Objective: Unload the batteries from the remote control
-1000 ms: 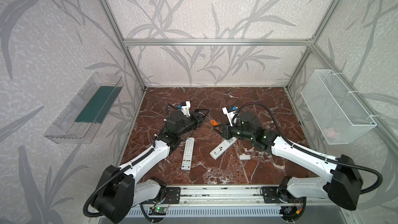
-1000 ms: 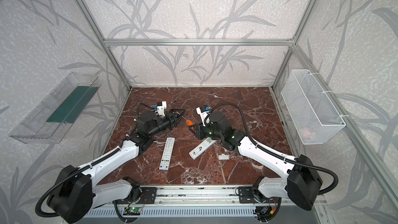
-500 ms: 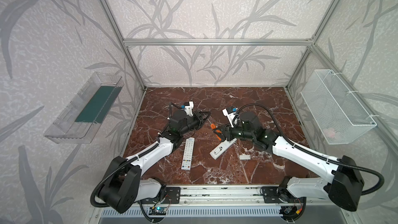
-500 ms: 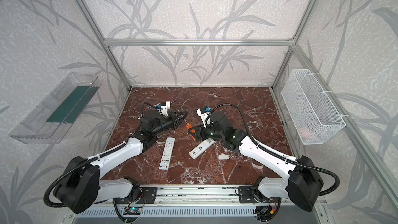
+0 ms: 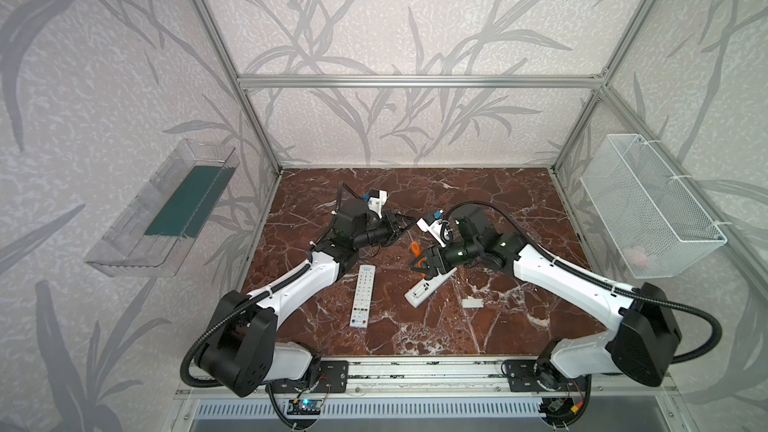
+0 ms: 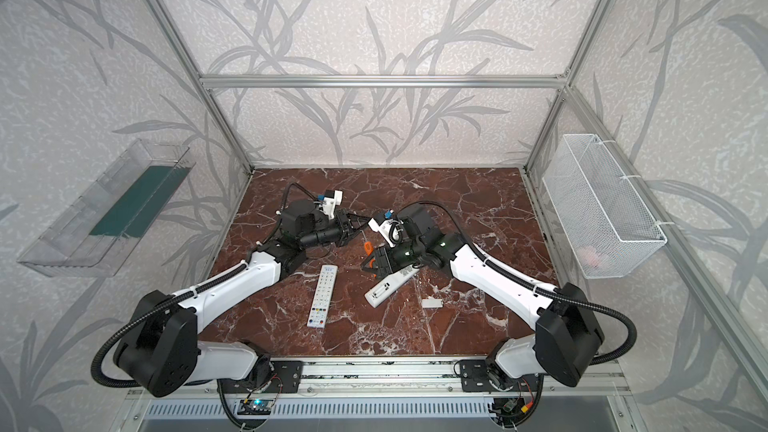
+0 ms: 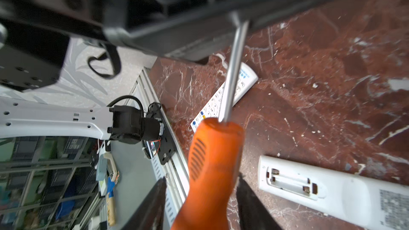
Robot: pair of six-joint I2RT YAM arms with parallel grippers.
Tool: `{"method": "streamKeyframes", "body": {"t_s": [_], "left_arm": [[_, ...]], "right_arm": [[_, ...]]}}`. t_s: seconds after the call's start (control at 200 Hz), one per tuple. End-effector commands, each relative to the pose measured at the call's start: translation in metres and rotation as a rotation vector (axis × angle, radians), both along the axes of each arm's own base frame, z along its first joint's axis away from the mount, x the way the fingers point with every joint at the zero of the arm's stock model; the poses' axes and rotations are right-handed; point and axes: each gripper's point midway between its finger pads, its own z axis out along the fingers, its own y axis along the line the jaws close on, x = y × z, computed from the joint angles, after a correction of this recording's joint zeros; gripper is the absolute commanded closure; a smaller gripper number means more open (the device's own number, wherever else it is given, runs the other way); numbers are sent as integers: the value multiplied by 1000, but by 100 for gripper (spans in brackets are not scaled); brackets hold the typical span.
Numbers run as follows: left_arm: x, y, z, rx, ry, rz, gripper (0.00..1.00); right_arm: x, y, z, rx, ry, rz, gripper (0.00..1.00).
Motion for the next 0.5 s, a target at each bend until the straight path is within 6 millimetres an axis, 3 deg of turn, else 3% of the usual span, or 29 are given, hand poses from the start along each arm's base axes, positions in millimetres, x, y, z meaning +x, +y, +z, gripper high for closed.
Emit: {"method": "streamKeyframes", "body": {"t_s": [0.0, 0.105, 0.2, 0.24, 0.28, 0.3, 0.325, 0.335, 0.495], "left_arm": [[-12, -3, 5, 43, -13, -71, 100], [-13, -3, -2, 71, 4, -82, 100], [-12, -1, -7, 93, 9, -77, 93], [-11, 0, -8, 105, 3, -72, 79], [-12, 2, -9, 120, -2, -66, 56], [-12, 4, -8, 130, -7, -60, 41], [-12, 7, -9, 142, -14, -53, 8], [-11, 8, -9, 149, -16, -50, 3], [-14, 38, -19, 246, -14, 22, 1]], "right_arm": [[-14, -3, -3, -6, 58, 47, 64], [-13, -3, -1, 3, 52, 38, 84], [-12, -8, -3, -11, 39, 10, 91], [-10, -13, -6, -28, 34, -13, 91], [-6, -22, -12, -55, 35, -50, 92], [-4, -27, -15, -69, 42, -73, 93], [0, -35, -19, -84, 51, -104, 94], [2, -38, -20, -89, 55, -117, 94], [29, -122, -54, -291, 50, -361, 95]]}}
